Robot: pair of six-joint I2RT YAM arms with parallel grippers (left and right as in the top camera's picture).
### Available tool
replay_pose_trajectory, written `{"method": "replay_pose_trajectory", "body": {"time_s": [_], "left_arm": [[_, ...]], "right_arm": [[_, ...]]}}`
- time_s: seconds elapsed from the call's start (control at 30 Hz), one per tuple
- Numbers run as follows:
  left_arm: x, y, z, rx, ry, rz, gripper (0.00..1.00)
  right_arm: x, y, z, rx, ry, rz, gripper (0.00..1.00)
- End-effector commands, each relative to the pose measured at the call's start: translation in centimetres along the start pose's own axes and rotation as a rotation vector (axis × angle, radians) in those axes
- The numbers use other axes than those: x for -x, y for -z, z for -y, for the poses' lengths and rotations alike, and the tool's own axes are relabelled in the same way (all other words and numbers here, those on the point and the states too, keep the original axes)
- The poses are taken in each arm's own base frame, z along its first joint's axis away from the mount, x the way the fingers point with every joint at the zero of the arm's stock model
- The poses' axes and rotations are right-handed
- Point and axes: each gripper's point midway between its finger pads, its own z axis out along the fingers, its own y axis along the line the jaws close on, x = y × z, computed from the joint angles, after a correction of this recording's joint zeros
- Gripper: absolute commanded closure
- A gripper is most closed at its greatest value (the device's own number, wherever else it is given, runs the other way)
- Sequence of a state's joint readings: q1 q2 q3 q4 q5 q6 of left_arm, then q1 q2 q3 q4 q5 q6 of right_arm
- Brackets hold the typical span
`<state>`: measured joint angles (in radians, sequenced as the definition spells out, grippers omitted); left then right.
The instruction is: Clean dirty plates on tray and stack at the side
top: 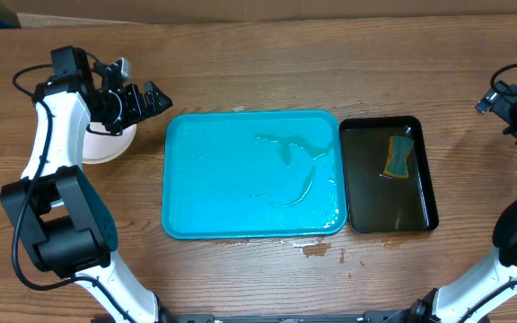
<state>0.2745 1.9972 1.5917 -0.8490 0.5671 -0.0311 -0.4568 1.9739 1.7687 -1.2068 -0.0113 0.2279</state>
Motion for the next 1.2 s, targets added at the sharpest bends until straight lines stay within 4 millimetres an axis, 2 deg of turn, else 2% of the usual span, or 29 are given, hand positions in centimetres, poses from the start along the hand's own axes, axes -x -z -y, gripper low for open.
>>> {"method": "replay_pose_trajectory", "body": {"time_s": [0.0, 0.07, 0.17, 0.3, 0.43, 0.47, 0.6, 0.7, 0.77, 0.9, 1.07, 1.17], "left_arm": [[-0.2, 0.1, 0.3, 0.0, 0.013, -0.002, 0.0], [-0.2, 0.1, 0.3, 0.0, 0.013, -0.002, 0.0], [-0.2, 0.1, 0.3, 0.0, 0.013, -0.002, 0.0], [-0.2, 0.1, 0.3, 0.001, 0.013, -0.002, 0.0], [-0.2, 0.1, 0.3, 0.001, 0.013, -0.002, 0.0], [-0.2, 0.1, 0.3, 0.0, 0.013, -0.002, 0.0], [-0.2, 0.1, 0.3, 0.0, 0.013, -0.002, 0.0], [-0.2, 0.1, 0.3, 0.0, 0.013, -0.002, 0.0], [-0.2, 0.1, 0.3, 0.0, 0.013, -0.002, 0.0], [-0.2, 0.1, 0.3, 0.0, 0.013, -0.002, 0.0], [-0.2, 0.1, 0.3, 0.0, 0.013, -0.002, 0.0], [-0.2, 0.1, 0.3, 0.0, 0.013, -0.002, 0.0]], "right_arm": [[0.6, 2.3, -0.4, 0.017, 0.006, 0.061, 0.0], [0.6, 4.4, -1.1, 0.036, 0.022, 0.108, 0.0], [0.0, 8.5, -3.0, 0.079, 0.067, 0.199, 0.0], [-2.1, 14.4, -6.3, 0.159, 0.156, 0.322, 0.0], [-6.2, 20.3, -10.4, 0.274, 0.289, 0.43, 0.0], [-8.4, 22.7, -12.0, 0.33, 0.351, 0.47, 0.0], [-13.4, 28.1, -13.8, 0.468, 0.472, 0.558, 0.0], [-16.4, 31.6, -13.5, 0.558, 0.525, 0.622, 0.0], [-18.1, 34.1, -12.1, 0.611, 0.536, 0.678, 0.0], [-18.3, 38.2, -8.1, 0.611, 0.488, 0.888, 0.0], [-19.8, 41.0, -5.1, 0.661, 0.526, 1.149, 0.0], [-20.5, 41.5, -3.7, 0.704, 0.494, 1.308, 0.0]]}}
